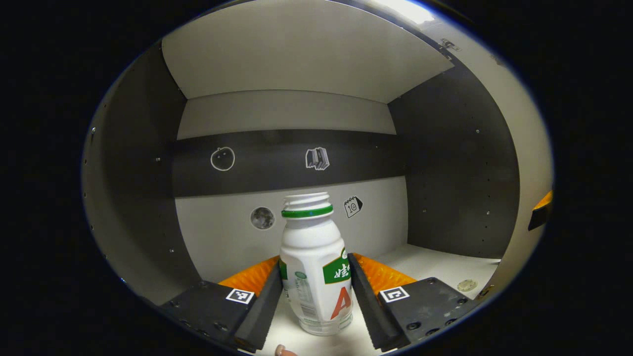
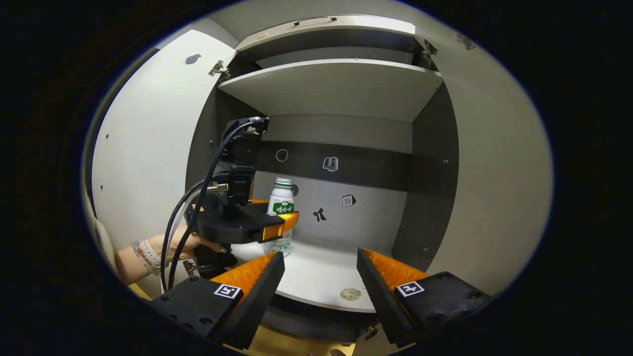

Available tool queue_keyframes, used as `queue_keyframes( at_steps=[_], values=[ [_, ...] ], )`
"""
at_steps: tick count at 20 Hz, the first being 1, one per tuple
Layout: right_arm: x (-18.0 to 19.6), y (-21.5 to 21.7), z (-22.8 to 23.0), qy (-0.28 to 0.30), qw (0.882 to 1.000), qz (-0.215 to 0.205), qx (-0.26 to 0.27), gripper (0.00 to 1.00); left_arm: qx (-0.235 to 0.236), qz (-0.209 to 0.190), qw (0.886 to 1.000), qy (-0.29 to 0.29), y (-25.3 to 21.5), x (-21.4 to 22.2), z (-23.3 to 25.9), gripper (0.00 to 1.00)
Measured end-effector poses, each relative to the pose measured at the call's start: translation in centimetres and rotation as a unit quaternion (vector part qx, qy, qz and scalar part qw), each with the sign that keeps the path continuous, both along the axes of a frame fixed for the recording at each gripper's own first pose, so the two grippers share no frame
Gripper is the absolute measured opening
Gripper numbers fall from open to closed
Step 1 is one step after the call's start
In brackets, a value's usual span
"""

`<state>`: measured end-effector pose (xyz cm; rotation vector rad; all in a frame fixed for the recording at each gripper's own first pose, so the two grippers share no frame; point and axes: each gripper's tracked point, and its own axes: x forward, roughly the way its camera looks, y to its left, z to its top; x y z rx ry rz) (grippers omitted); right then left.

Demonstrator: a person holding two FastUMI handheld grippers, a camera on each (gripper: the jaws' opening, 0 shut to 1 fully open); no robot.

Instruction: Grasp the bottle in the cabinet with the left hand and place it on the coaster, then close the right door with the right hand and the left door with the left hand.

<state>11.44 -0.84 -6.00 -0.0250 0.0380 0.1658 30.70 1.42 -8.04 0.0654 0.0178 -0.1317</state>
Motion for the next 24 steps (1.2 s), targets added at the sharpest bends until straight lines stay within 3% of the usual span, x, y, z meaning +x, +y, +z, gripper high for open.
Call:
queue_keyframes(
  at_steps=[5, 11, 16, 24],
  values=[
    [0.0, -0.6, 0.3, -0.009, 1.000, -0.007, 0.000, 0.98, -0.008, -0.008, 1.000, 0.000, -0.5, -0.4, 0.5, 0.76],
    [-2.0, -0.1, 2.1, -0.029, 1.000, 0.002, 0.000, 0.98, -0.024, -0.007, 0.999, -0.026, -0.4, -4.1, 3.9, 0.76],
    [-5.0, 0.9, 3.7, -0.050, 0.999, 0.015, -0.010, 0.98, -0.057, -0.015, 0.998, -0.036, -0.4, -8.2, 6.0, 0.76],
    [-9.8, 1.9, 4.8, -0.062, 0.998, 0.009, -0.017, 0.97, -0.036, -0.012, 0.998, -0.047, -0.8, -17.3, 7.6, 0.76]
  ],
)
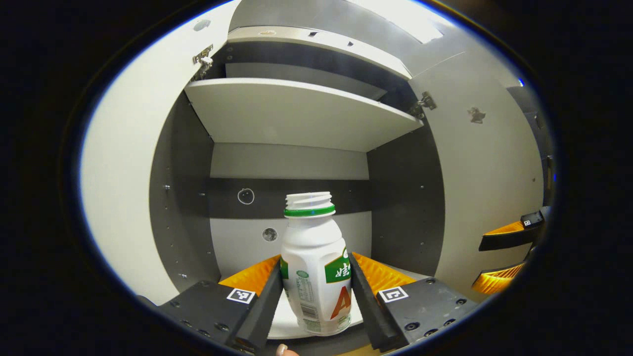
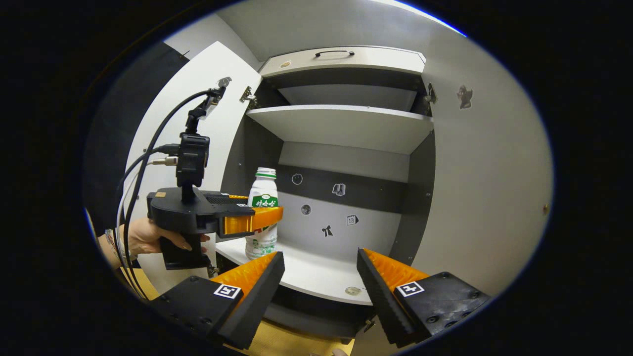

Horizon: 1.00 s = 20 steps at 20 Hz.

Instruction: Grasp the bottle in the cabinet with the left hand and place it on the coaster, then close the right door with the right hand and the left door with the left hand.

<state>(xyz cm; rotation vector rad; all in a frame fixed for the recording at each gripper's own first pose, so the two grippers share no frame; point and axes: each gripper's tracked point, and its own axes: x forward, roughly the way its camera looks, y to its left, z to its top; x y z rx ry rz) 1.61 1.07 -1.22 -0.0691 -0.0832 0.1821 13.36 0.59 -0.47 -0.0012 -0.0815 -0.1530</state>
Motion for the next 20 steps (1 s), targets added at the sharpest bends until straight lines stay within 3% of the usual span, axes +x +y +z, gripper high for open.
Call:
queue_keyframes(
  at_steps=[4, 13, 17, 20],
  values=[
    [-1.8, -0.2, -0.5, 0.003, 1.000, -0.020, -0.016, 0.98, 0.000, 0.002, 1.000, 0.007, -0.2, -4.0, -1.2, 0.76],
    [-3.4, 1.4, -3.8, 0.038, 0.998, -0.032, -0.036, 0.98, -0.007, -0.034, 0.999, 0.035, -1.8, -11.5, -7.1, 0.76],
    [-3.4, 2.6, -5.9, 0.042, 0.997, -0.031, -0.056, 0.98, -0.001, -0.051, 0.998, 0.045, -2.6, -14.0, -11.8, 0.76],
    [-3.2, 2.5, -6.5, 0.021, 0.998, -0.041, -0.048, 0.98, -0.028, -0.061, 0.996, 0.059, -3.4, -15.6, -15.5, 0.76]
  ],
)
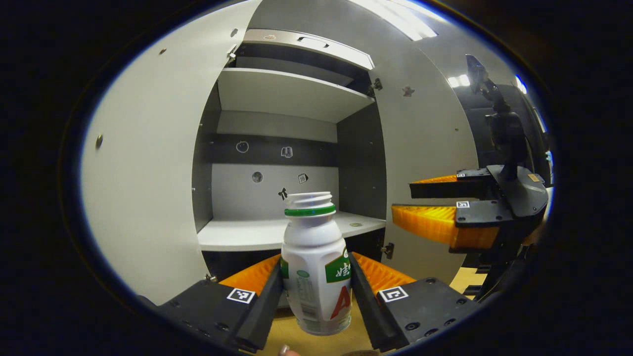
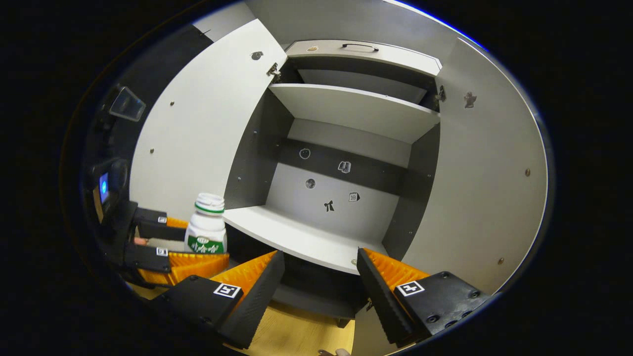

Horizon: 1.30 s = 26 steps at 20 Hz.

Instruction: Grasp the bottle in the cabinet with the left hand and place it on the coaster, then close the right door with the right hand and the left door with the left hand.

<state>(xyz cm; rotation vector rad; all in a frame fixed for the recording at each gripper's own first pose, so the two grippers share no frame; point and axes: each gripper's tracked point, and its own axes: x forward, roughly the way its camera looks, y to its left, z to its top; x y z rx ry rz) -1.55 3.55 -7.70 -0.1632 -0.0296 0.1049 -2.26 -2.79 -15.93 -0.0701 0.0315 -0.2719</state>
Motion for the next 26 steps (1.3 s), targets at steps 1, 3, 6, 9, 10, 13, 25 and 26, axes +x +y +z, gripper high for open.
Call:
queue_keyframes(
  at_steps=[1, 3, 6, 9, 10, 13, 25, 26],
  values=[
    [0.2, -0.3, -0.2, -0.008, 1.000, -0.007, 0.002, 0.98, -0.011, -0.005, 1.000, 0.005, -0.5, -0.5, -1.3, 0.76],
    [0.5, -1.0, -1.3, -0.013, 1.000, -0.024, -0.001, 0.98, -0.028, -0.009, 0.999, 0.017, -0.9, -1.5, -3.9, 0.76],
    [0.8, -2.2, -3.4, -0.012, 0.999, -0.051, 0.002, 0.98, -0.027, -0.021, 0.999, 0.038, -2.0, -2.9, -8.4, 0.76],
    [0.9, -2.6, -5.9, 0.006, 0.998, -0.064, -0.003, 0.98, -0.036, -0.031, 0.998, 0.050, -3.2, -4.3, -12.2, 0.76],
    [0.9, -2.6, -6.3, 0.005, 0.998, -0.068, -0.007, 0.98, -0.042, -0.033, 0.997, 0.054, -3.6, -4.6, -13.3, 0.76],
    [0.6, -1.6, -7.2, -0.005, 0.997, -0.072, -0.001, 0.98, -0.040, -0.040, 0.997, 0.045, -4.4, -5.2, -15.2, 0.76],
    [2.3, 1.1, -10.7, 0.007, 0.998, -0.061, 0.012, 0.98, -0.022, -0.049, 0.998, 0.029, -5.7, -7.4, -20.3, 0.75],
    [2.3, 1.3, -10.6, 0.004, 0.998, -0.058, 0.006, 0.98, -0.025, -0.049, 0.998, 0.022, -5.6, -7.4, -20.1, 0.75]
  ],
)
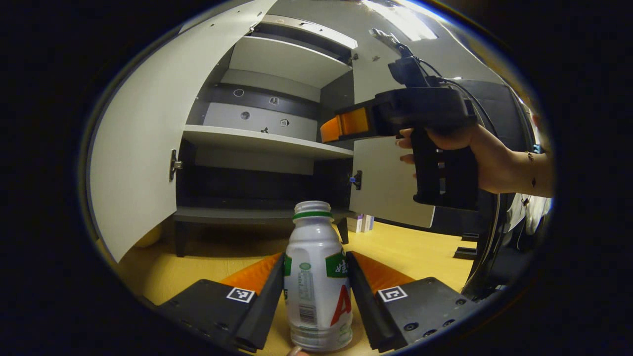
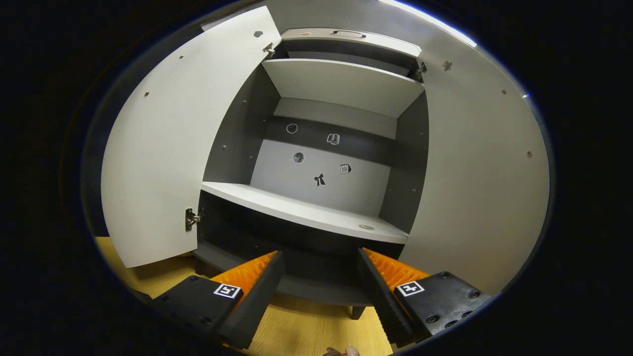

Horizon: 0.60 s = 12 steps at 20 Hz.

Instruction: Grasp the bottle in the cabinet with the left hand and place it on the coaster, then close the right door with the right hand and the left door with the left hand.

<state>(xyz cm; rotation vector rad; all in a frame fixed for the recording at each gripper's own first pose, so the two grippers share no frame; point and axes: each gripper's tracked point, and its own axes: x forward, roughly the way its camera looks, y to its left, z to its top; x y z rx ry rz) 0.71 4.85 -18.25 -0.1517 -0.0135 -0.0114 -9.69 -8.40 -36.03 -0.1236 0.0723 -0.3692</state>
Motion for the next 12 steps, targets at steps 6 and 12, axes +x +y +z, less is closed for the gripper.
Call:
queue_keyframes(
  at_steps=[6, 12],
  values=[
    [0.3, -0.5, 0.7, -0.012, 1.000, -0.004, -0.012, 0.98, -0.028, -0.004, 1.000, -0.011, -0.2, 1.6, 0.6, 0.75],
    [0.5, -1.6, -0.5, -0.008, 1.000, -0.013, -0.016, 0.98, -0.020, -0.018, 0.999, -0.026, -1.0, 3.3, 0.3, 0.74]
  ],
)
